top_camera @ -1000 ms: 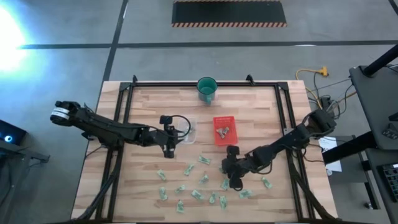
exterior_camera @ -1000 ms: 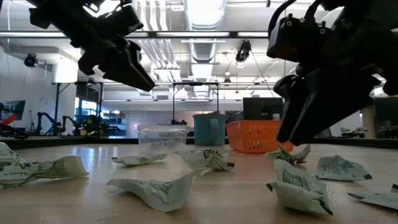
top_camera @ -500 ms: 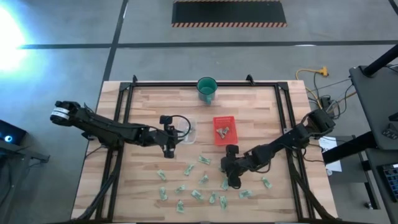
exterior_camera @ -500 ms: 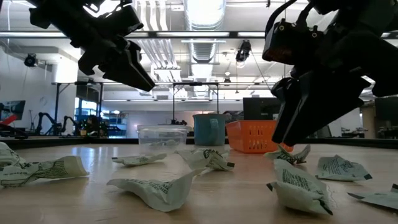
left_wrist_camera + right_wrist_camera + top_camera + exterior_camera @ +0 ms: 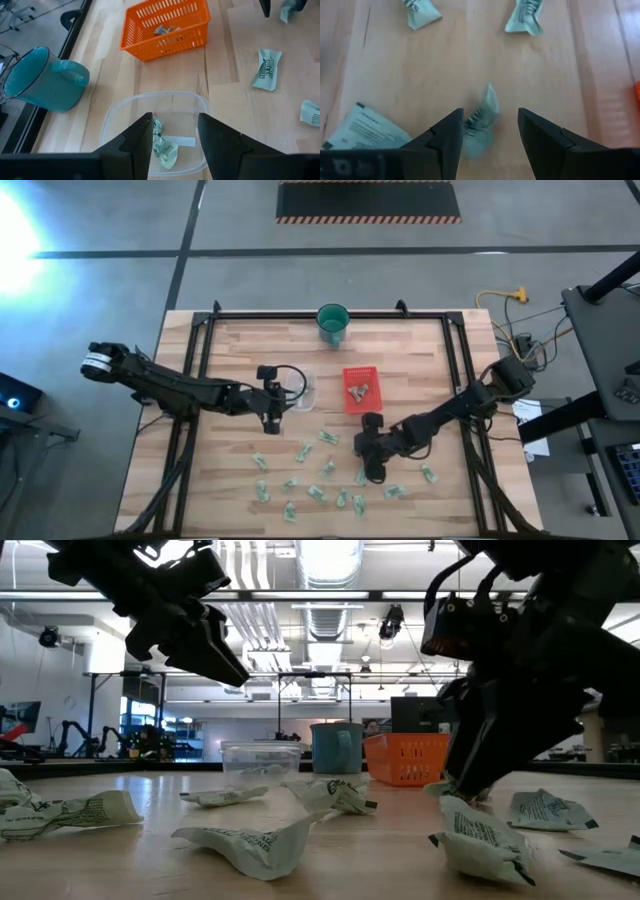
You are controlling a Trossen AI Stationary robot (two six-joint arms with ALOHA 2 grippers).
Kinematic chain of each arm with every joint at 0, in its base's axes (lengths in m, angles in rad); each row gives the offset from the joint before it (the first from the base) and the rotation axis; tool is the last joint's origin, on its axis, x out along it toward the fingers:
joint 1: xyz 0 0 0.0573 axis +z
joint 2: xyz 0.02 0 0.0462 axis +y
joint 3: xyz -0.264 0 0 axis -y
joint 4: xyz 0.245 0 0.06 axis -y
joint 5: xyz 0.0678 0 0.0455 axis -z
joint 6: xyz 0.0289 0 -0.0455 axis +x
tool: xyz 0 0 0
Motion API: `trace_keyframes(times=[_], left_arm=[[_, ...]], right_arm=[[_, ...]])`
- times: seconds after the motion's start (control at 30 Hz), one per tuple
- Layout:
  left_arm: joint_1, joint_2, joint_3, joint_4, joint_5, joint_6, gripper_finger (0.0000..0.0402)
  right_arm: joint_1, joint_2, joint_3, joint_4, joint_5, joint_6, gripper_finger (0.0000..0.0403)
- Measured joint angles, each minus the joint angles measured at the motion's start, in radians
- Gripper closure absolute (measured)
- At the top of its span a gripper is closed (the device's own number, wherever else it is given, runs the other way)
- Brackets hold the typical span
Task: Pick and place items into bin
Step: Put the stevia packet into the orange bin
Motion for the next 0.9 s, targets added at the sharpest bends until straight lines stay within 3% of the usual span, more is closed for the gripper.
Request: trace_keyframes(times=[0.3,0.8,0.9], left_arm=[[0.0,0.0,0.0,-0.005,0.0,0.0,0.026],[0.0,-0.001,0.0,-0.005,0.0,0.0,0.026],[0.0,-0.001,0.0,-0.005,0.0,0.0,0.026]], right_arm=[[-0.01,-0.001,0.0,0.003,0.0,-0.012,0.0252],[-0.01,-0.003,0.005,0.003,0.001,-0.122,0.0382],[-0.01,-0.009,0.015,0.003,0.001,-0.14,0.0392]])
